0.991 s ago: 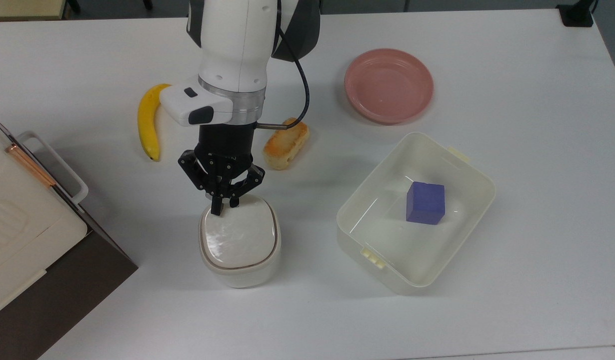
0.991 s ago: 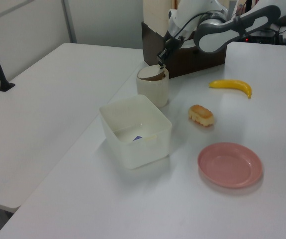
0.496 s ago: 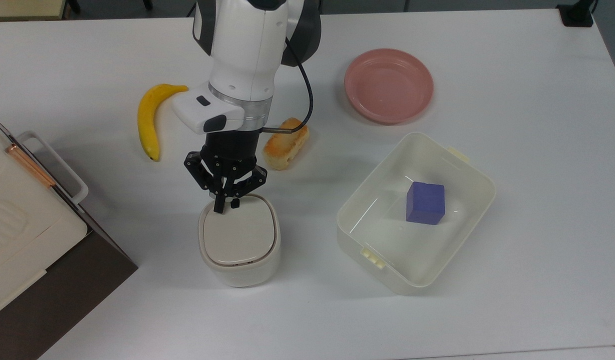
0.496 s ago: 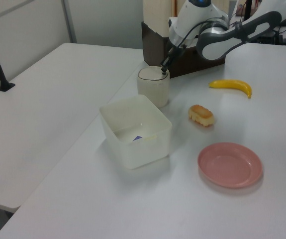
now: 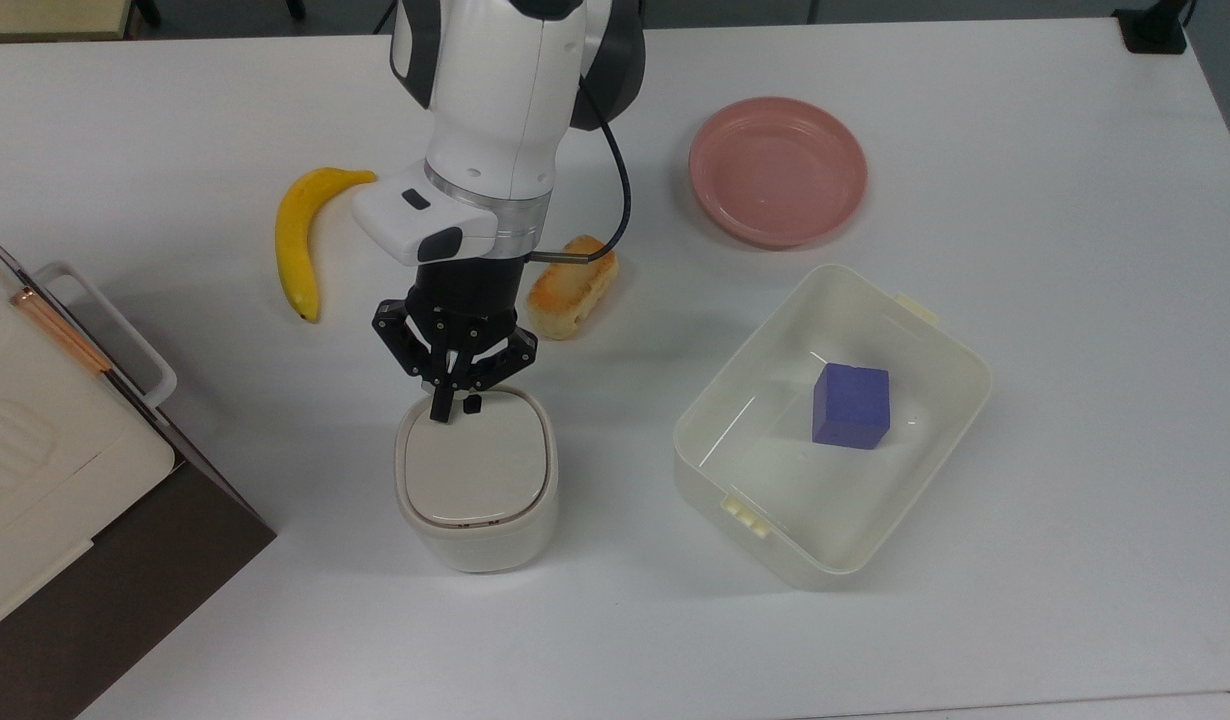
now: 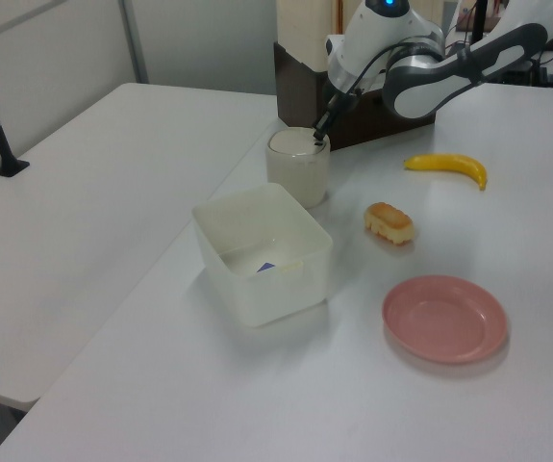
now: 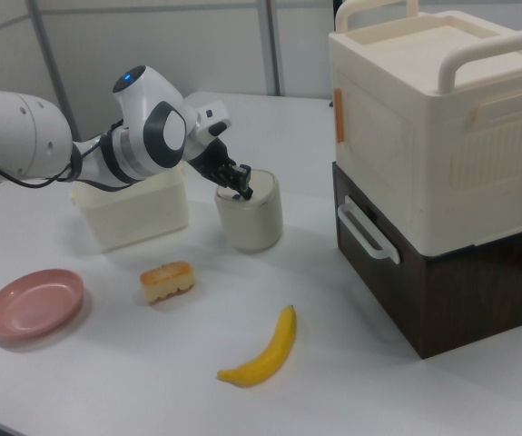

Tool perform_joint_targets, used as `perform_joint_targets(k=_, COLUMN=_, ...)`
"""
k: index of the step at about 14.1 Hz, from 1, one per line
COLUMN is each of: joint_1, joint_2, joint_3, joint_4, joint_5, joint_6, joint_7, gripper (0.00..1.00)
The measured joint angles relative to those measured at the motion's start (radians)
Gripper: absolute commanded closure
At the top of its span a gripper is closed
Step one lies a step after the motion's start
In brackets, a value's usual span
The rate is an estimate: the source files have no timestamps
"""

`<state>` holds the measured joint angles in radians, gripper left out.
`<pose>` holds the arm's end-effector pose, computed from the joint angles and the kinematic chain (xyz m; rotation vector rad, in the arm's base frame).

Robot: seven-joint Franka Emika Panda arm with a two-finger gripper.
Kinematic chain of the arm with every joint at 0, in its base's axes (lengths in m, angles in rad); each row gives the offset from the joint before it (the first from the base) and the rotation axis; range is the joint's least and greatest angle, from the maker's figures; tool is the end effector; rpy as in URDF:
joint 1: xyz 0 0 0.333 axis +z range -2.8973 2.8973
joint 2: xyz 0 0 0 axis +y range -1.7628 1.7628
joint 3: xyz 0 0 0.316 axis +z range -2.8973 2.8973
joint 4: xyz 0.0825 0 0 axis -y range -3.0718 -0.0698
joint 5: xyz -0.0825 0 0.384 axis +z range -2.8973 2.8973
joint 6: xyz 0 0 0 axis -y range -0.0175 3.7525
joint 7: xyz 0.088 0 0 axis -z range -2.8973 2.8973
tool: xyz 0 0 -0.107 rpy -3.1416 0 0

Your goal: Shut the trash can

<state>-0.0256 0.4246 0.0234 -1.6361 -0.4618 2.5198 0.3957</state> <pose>0.7089 0.0002 0.4214 2.8021 -0.1219 0.7319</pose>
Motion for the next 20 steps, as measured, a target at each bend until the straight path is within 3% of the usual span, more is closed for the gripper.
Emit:
perform_joint_targets(k=6, joint_1=0.001, joint_2=-0.002, joint_3=0.0, joint_4=0.0, joint_5=0.0, joint_6=0.0, joint_7=0.046, gripper=1.0)
perform_joint_targets(k=11, joint_1=-0.009, joint_2=-0.034, joint_3=-0.001, joint_4=0.052, joint_5=0.233, joint_6=-0.082, joint_7=0.097, gripper=1.0)
perform_joint_targets(k=16, joint_1=-0.035, joint_2=-0.117, joint_3=-0.001, joint_4=0.096, joint_5=0.316, joint_6=-0.281, joint_7=0.092, gripper=1.0)
perform_joint_targets(k=20, joint_1=-0.067, joint_2=-0.203, joint_3=-0.001, joint_4=0.101, joint_5=0.428, joint_6=-0.441, joint_7=-0.023, gripper=1.0)
